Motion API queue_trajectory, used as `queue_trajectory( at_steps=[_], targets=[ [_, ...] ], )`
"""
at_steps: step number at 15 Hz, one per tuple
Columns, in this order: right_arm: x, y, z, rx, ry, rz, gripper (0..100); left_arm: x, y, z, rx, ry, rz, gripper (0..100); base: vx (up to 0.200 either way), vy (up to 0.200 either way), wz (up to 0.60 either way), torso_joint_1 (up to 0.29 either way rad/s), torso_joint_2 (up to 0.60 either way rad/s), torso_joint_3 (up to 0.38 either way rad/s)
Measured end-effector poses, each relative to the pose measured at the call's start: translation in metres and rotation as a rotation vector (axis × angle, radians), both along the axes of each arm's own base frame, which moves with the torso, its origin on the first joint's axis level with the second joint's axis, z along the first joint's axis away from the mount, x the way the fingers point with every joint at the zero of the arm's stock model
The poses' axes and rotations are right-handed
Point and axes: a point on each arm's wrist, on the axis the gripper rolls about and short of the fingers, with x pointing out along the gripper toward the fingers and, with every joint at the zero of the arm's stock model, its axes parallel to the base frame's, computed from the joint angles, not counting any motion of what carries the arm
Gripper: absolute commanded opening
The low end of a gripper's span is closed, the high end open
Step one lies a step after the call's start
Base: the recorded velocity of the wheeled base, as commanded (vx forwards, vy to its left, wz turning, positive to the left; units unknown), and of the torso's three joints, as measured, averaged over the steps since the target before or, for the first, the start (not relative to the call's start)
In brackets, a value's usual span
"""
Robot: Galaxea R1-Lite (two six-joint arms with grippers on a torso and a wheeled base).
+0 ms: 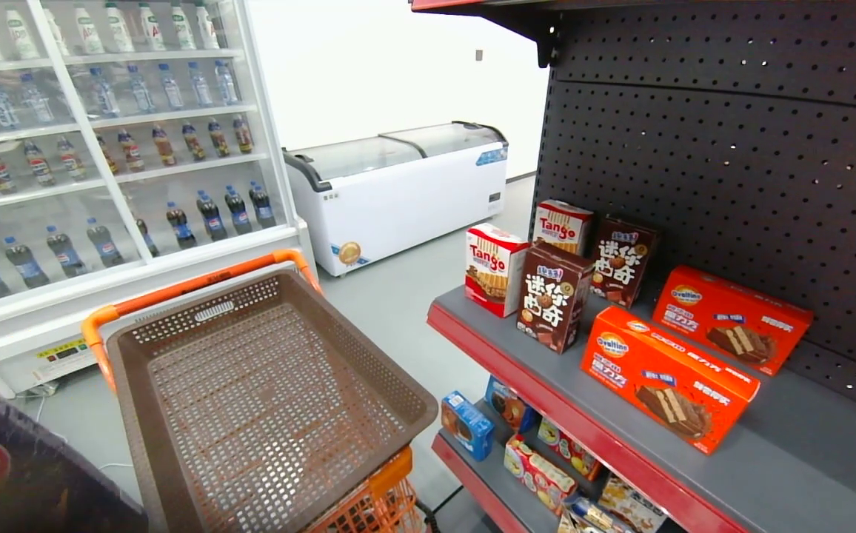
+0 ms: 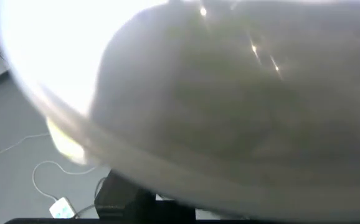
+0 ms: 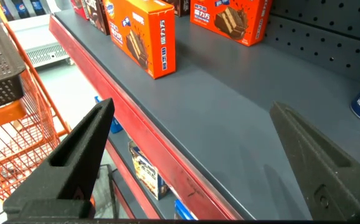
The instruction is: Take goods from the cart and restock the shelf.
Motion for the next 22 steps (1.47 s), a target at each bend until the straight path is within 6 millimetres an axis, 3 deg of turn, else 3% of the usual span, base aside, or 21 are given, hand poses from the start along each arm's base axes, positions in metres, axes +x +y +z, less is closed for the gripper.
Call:
queue_trajectory(
  at_steps=[4,7,22],
  targets=[
    [0.000,0.000,0.000,0.000,0.000,0.001,100,-0.042,0.002,-0.021,0.025,-0.164,-0.009,0,0.000,0.000,0.00,0.000,0.00,0.000],
    [0.000,0.000,0.000,0.000,0.000,0.002,100,-0.059,0.002,-0.030,0.025,-0.253,-0.005,0,0.000,0.000,-0.20,0.001,0.00,0.001],
    [0.000,0.000,0.000,0.000,0.000,0.003,100,-0.067,0.003,-0.038,0.022,-0.292,-0.013,0,0.000,0.000,-0.60,0.004,0.00,0.003]
  ],
)
